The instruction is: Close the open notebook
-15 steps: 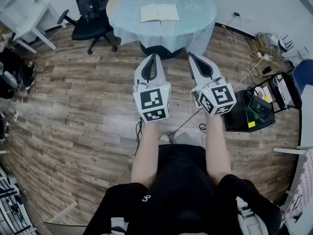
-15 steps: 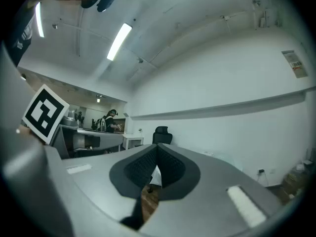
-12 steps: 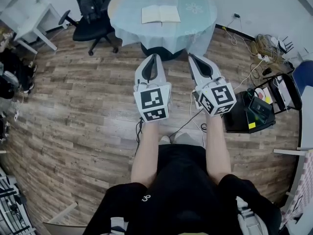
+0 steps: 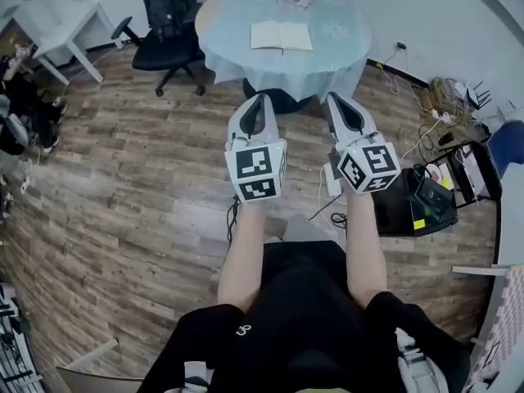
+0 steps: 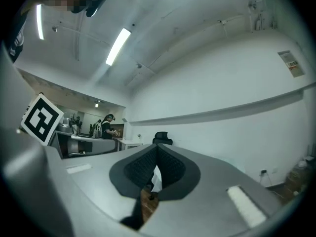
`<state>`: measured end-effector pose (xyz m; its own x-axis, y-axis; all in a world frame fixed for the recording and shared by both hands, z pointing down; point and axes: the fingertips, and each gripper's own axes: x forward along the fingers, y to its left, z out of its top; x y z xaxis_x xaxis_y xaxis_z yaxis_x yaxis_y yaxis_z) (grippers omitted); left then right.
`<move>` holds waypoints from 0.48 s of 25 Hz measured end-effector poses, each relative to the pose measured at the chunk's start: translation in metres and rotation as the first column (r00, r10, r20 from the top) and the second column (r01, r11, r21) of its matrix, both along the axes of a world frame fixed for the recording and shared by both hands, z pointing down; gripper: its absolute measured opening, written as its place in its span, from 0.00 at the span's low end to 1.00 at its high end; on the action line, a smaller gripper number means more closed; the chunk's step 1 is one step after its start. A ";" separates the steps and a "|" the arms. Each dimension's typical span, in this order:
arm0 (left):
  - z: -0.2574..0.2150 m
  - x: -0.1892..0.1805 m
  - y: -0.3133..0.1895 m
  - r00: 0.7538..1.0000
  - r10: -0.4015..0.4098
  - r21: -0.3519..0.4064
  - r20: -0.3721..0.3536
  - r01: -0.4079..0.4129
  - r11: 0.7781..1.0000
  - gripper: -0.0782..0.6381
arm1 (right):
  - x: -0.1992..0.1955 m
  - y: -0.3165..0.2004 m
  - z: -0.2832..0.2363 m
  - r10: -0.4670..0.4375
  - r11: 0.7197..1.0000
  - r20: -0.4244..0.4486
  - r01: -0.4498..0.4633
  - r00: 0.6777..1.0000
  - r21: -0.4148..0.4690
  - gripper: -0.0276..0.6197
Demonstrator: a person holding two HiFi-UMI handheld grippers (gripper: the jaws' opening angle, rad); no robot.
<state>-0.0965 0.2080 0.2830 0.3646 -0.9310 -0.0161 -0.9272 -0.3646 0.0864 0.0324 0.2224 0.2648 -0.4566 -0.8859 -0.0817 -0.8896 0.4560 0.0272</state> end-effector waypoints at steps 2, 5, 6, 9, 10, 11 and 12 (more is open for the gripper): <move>-0.004 -0.009 -0.002 1.000 -0.010 0.004 -0.010 0.010 1.000 0.10 | -0.007 -0.002 -0.004 -0.011 1.000 0.001 0.011 1.000 0.009 0.06; -0.011 -0.021 -0.002 0.999 -0.028 0.011 -0.023 0.028 1.000 0.10 | -0.017 -0.001 -0.011 -0.035 0.999 -0.012 0.035 0.999 0.026 0.06; -0.015 -0.023 -0.002 0.999 -0.031 0.019 -0.026 0.032 0.999 0.10 | -0.018 -0.001 -0.015 -0.039 0.999 -0.014 0.040 0.999 0.036 0.06; -0.025 -0.024 -0.008 0.999 -0.029 0.042 -0.027 0.031 0.999 0.10 | -0.015 -0.007 -0.029 -0.041 0.997 -0.012 0.042 0.999 0.066 0.06; -0.027 -0.023 -0.010 0.999 -0.024 0.044 -0.024 0.025 0.999 0.10 | -0.013 -0.009 -0.031 -0.039 0.997 -0.006 0.039 0.999 0.072 0.06; -0.029 -0.022 -0.012 1.000 -0.018 0.046 -0.020 0.019 0.999 0.10 | -0.010 -0.010 -0.034 -0.036 0.996 0.001 0.035 0.999 0.080 0.06; -0.032 -0.022 -0.015 1.000 -0.013 0.050 -0.018 0.013 0.999 0.10 | -0.009 -0.011 -0.038 -0.034 0.995 0.008 0.033 0.999 0.091 0.06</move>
<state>-0.1180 0.1927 0.2513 0.3517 -0.9335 -0.0692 -0.9304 -0.3568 0.0843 0.0235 0.2110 0.2271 -0.4849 -0.8588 -0.1656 -0.8742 0.4817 0.0620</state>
